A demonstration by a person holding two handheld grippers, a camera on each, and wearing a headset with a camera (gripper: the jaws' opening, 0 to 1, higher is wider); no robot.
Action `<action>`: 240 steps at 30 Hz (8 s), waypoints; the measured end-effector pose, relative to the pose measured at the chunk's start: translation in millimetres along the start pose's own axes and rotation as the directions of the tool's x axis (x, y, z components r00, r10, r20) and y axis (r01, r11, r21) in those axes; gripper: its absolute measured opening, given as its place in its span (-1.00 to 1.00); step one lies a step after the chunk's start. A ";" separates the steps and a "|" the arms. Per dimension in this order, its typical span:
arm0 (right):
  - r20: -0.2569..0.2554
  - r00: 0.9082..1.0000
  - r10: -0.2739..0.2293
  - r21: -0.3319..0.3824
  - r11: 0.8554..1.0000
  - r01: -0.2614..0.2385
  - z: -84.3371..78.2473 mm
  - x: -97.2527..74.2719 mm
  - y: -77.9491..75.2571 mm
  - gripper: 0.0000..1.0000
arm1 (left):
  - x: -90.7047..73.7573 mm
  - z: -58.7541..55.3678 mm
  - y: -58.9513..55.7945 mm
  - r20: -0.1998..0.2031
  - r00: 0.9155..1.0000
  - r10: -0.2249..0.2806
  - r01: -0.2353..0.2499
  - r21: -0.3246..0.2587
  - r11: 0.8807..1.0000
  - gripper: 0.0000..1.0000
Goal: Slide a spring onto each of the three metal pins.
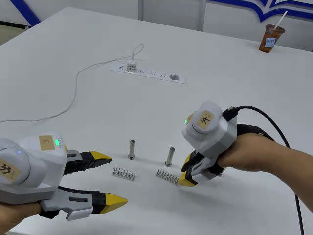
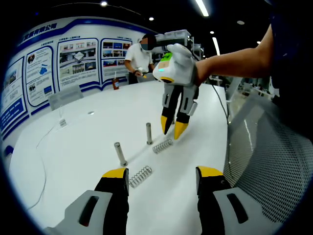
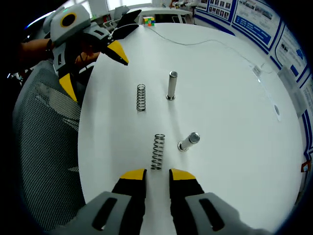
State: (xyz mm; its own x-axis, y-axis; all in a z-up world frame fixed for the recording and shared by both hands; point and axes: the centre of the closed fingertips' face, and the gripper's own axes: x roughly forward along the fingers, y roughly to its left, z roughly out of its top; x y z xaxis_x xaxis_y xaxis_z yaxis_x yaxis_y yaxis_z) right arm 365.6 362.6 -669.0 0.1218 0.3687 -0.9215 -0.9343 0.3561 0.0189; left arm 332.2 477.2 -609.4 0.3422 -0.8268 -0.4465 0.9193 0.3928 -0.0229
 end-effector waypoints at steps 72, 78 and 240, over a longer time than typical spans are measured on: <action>-0.030 0.998 -0.050 -0.072 0.996 0.048 9.9 -22.3 -1.1 -0.77 | 1.6 2.0 -3.7 0.011 1.000 -0.010 0.010 0.001 1.000 0.08; -0.035 0.998 -0.050 -0.070 0.996 0.048 9.3 -23.5 -1.9 -0.77 | 1.2 1.9 -3.7 0.012 1.000 -0.009 0.009 0.001 1.000 0.07; -0.006 1.000 -0.009 -0.167 0.986 0.008 85.7 -6.8 1.4 -0.65 | -14.8 -9.7 7.4 0.017 0.999 0.050 -0.049 -0.044 0.998 0.07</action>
State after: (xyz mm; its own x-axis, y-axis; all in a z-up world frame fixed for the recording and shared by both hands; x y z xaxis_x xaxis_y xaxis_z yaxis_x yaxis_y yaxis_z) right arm 392.2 434.2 -629.4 0.1281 0.3603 -0.9240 -0.9762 0.2103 -0.0533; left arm 332.1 496.2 -611.6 0.3909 -0.8129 -0.4317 0.8919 0.4505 -0.0407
